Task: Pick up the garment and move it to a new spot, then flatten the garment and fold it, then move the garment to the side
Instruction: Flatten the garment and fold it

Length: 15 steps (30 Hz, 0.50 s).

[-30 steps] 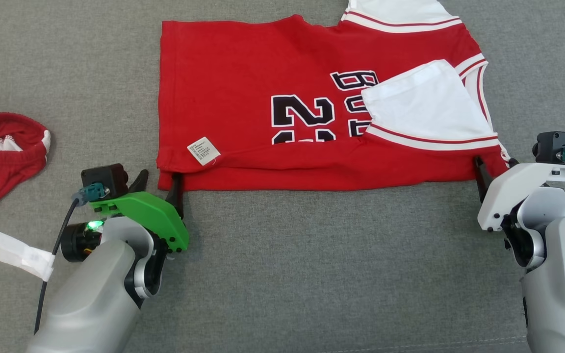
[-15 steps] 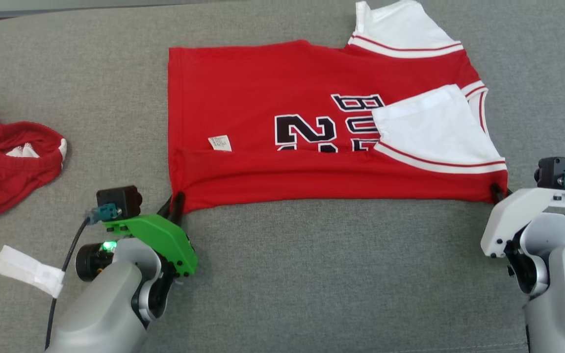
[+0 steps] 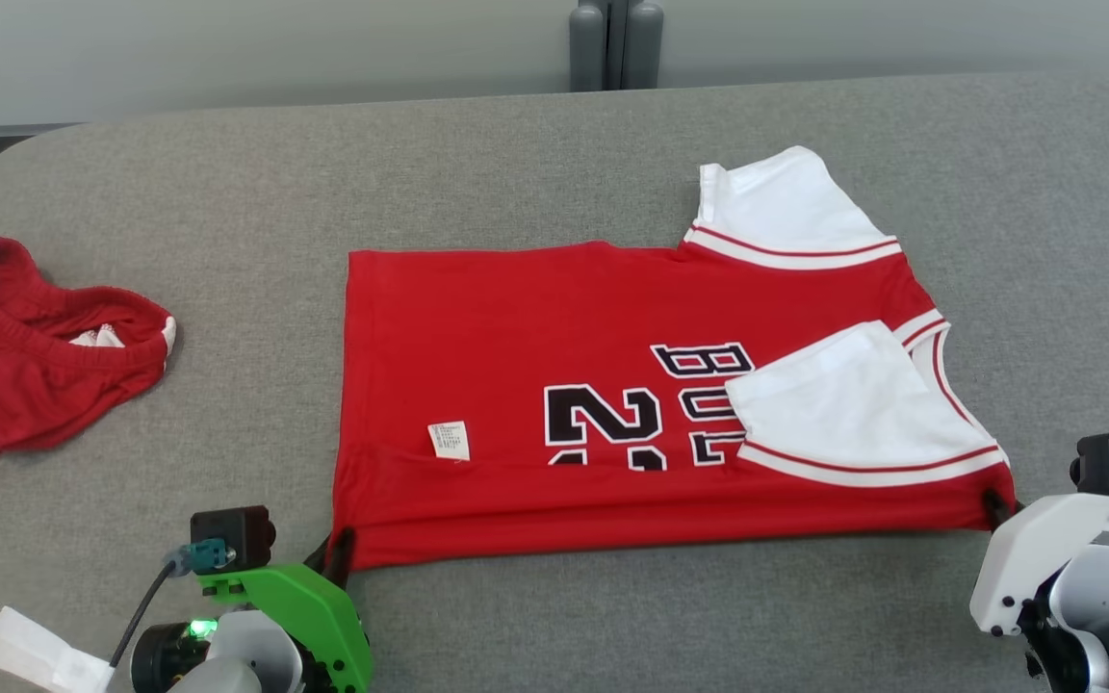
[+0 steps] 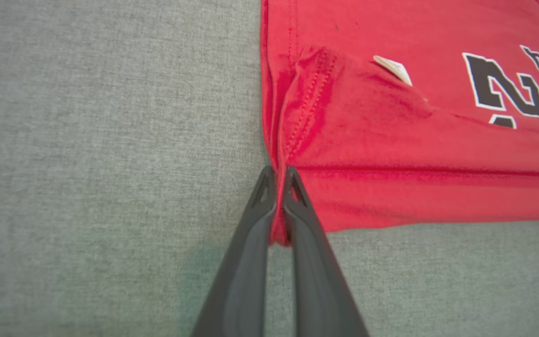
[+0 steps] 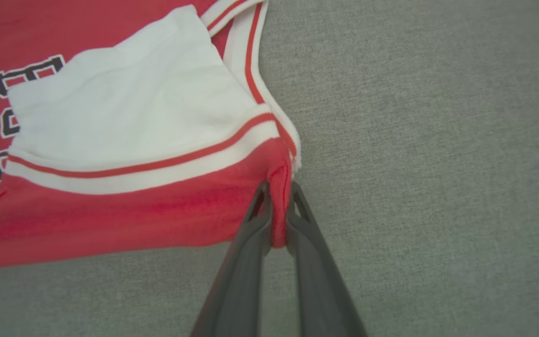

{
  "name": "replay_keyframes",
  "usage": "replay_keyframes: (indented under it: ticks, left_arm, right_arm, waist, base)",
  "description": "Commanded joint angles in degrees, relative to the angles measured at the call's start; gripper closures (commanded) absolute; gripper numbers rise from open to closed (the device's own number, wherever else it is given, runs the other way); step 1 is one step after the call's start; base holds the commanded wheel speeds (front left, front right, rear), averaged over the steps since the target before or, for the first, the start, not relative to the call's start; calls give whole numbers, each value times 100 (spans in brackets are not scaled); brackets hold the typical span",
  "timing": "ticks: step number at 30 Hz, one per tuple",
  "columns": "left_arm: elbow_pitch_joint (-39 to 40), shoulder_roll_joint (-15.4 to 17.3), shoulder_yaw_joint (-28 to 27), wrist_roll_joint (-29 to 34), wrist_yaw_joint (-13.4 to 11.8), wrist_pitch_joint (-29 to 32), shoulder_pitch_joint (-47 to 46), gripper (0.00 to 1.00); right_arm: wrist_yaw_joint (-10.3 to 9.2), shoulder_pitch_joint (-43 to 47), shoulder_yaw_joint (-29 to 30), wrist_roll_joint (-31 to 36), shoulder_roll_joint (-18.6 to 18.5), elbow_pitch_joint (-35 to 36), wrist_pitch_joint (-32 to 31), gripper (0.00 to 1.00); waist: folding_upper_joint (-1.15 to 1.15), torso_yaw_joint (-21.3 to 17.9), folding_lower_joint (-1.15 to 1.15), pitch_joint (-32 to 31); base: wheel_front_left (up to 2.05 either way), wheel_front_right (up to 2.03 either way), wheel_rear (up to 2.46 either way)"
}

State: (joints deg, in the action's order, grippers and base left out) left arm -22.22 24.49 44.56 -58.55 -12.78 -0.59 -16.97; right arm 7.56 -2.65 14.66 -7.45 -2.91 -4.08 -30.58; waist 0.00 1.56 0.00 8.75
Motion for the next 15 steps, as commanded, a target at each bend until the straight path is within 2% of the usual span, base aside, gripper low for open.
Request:
replay_keyframes:
  ticks: [1,2,3,4,9,12,15]
  left_arm:
    - [52,153,-41,-16,-110,22,125,100]
    - [153,169,-59,-54,-155,31,192,91]
    - [224,207,-45,-20,-196,35,225,16]
    - [300,227,-36,1,-237,46,262,0]
    - [519,303,-51,49,-353,57,217,0]
    - [604,327,-128,8,-341,104,-1,0]
    - [620,345,-192,83,-306,179,-360,0]
  right_arm:
    - [-14,100,25,-88,-25,37,-26,100]
    - [-14,169,-9,-144,-20,33,-77,70]
    - [-13,211,-35,-166,-16,37,-95,0]
    - [-13,234,-55,-220,-16,31,-89,0]
    - [-11,117,-165,-233,-5,59,-146,0]
    - [-11,-153,-250,-102,-11,205,-220,0]
    - [-11,-618,-407,-56,-179,305,-378,0]
  waist:
    - [0,29,0,-71]
    - [0,32,0,-90]
    - [0,31,0,-100]
    - [0,32,0,-116]
    - [0,34,0,-131]
    - [0,27,0,-72]
    - [0,22,0,69]
  base:
    - [0,0,0]
    - [0,0,0]
    - [0,0,0]
    - [0,0,0]
    - [0,0,0]
    - [0,0,0]
    - [0,0,0]
